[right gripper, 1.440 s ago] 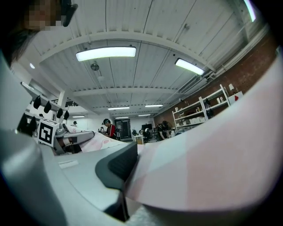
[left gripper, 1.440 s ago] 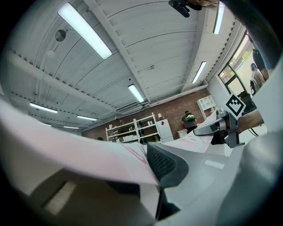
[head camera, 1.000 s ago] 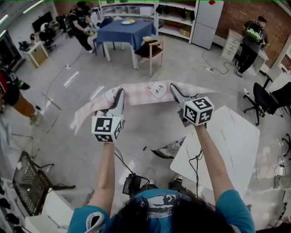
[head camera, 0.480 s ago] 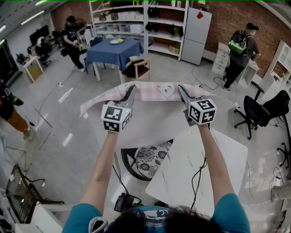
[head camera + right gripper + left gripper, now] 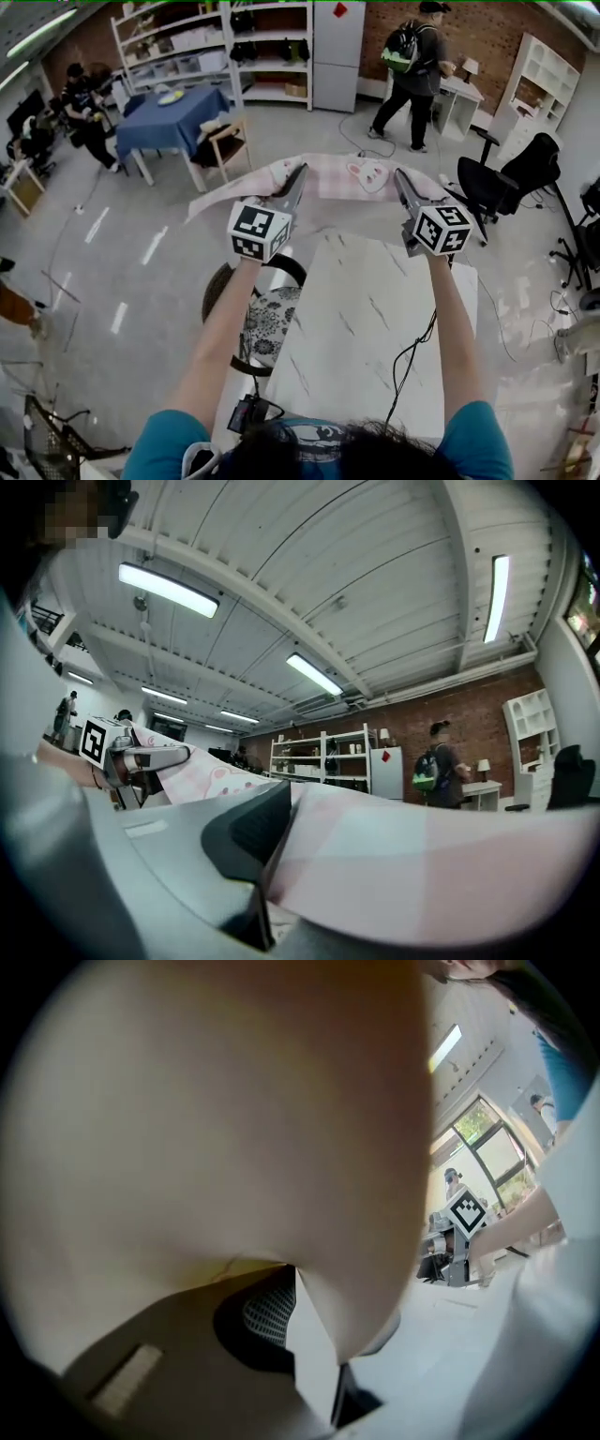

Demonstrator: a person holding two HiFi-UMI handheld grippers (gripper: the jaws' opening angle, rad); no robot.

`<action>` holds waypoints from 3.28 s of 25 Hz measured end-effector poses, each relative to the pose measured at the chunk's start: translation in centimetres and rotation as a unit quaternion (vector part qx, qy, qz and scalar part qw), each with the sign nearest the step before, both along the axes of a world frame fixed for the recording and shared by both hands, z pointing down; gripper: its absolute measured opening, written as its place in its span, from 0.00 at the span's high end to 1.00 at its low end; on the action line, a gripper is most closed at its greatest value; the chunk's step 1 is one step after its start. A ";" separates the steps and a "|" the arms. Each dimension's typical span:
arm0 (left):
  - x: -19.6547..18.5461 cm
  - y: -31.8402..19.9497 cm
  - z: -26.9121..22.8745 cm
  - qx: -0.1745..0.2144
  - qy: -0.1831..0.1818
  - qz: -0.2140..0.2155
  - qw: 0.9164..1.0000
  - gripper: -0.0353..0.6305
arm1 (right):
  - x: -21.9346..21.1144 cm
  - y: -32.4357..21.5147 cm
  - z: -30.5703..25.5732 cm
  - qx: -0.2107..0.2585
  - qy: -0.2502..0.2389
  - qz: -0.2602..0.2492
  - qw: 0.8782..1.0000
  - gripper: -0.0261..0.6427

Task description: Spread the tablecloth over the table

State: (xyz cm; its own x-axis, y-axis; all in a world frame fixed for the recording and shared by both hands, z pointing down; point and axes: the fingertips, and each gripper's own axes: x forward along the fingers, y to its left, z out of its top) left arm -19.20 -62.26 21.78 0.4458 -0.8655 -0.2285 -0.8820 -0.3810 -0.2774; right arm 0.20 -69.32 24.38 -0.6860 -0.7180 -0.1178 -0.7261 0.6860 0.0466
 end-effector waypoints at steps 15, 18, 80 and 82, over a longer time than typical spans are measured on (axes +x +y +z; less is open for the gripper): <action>17.1 -3.9 9.4 -0.148 0.081 0.139 0.976 0.83 | 18.8 2.9 7.5 -0.056 0.039 0.121 0.990 0.86; 18.3 -2.4 10.7 -0.177 0.089 0.156 0.968 0.83 | 20.0 4.9 9.4 -0.072 0.015 0.120 0.990 0.86; 20.1 34.5 41.7 -0.511 0.119 0.136 0.841 0.83 | 22.5 43.1 36.7 -0.413 -0.116 0.149 0.891 0.86; 20.1 35.1 42.5 -0.518 0.128 0.125 0.836 0.84 | 22.8 43.9 37.8 -0.427 -0.142 0.150 0.880 0.86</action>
State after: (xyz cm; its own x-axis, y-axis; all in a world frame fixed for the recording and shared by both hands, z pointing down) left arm 0.93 -27.20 64.24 0.6931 -0.5457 0.4710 -0.7193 -0.4805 0.5018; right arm 22.95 -25.43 62.15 -0.4802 -0.7717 0.4169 -0.7795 0.1574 -0.6064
